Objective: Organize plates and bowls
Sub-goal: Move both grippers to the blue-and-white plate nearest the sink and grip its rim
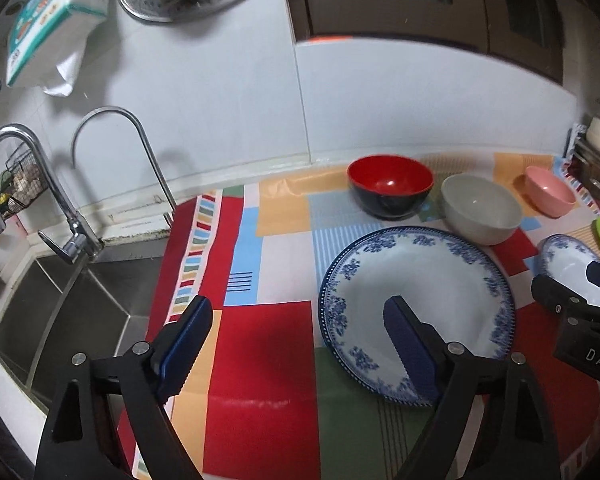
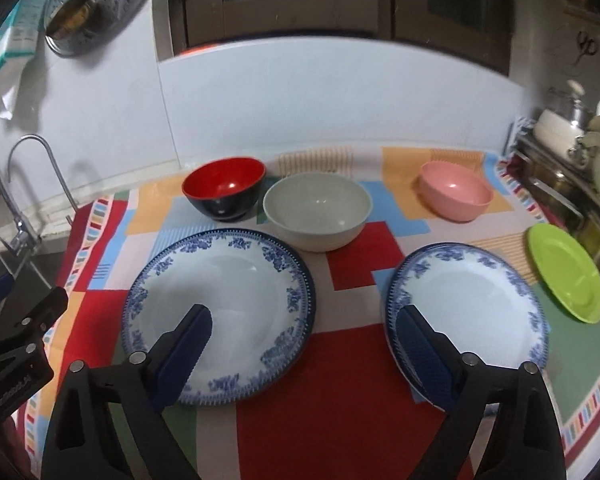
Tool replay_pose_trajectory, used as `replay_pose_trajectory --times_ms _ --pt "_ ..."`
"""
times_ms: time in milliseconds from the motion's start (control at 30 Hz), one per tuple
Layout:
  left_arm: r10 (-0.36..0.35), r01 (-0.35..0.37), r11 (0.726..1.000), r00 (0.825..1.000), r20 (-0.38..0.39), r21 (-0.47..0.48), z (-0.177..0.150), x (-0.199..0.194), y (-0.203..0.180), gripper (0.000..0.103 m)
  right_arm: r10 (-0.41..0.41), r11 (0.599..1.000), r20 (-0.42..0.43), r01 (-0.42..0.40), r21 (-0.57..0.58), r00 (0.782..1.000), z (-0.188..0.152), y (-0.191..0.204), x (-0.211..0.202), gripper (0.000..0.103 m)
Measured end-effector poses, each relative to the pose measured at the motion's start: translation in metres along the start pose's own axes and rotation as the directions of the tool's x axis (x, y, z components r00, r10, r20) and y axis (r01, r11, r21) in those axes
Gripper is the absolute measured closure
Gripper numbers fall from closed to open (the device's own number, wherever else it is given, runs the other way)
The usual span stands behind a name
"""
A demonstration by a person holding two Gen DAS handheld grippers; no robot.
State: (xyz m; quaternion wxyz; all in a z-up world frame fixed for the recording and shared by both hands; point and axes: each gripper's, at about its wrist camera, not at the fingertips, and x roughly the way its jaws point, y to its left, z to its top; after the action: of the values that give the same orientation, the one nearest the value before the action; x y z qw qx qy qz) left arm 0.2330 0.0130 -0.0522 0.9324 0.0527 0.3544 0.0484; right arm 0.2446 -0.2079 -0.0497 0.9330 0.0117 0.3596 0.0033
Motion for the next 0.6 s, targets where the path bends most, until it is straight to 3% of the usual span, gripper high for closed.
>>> replay_pose_trajectory --times_ms 200,600 --pt "-0.003 0.003 1.000 0.997 -0.080 -0.003 0.003 0.042 -0.003 0.020 0.022 1.000 -0.084 -0.023 -0.013 0.996 0.006 0.004 0.046 0.016" --pt "-0.061 0.059 0.998 0.976 -0.210 -0.017 0.001 0.100 -0.021 0.036 0.016 1.000 -0.167 -0.020 -0.019 0.986 0.009 0.001 0.104 0.033"
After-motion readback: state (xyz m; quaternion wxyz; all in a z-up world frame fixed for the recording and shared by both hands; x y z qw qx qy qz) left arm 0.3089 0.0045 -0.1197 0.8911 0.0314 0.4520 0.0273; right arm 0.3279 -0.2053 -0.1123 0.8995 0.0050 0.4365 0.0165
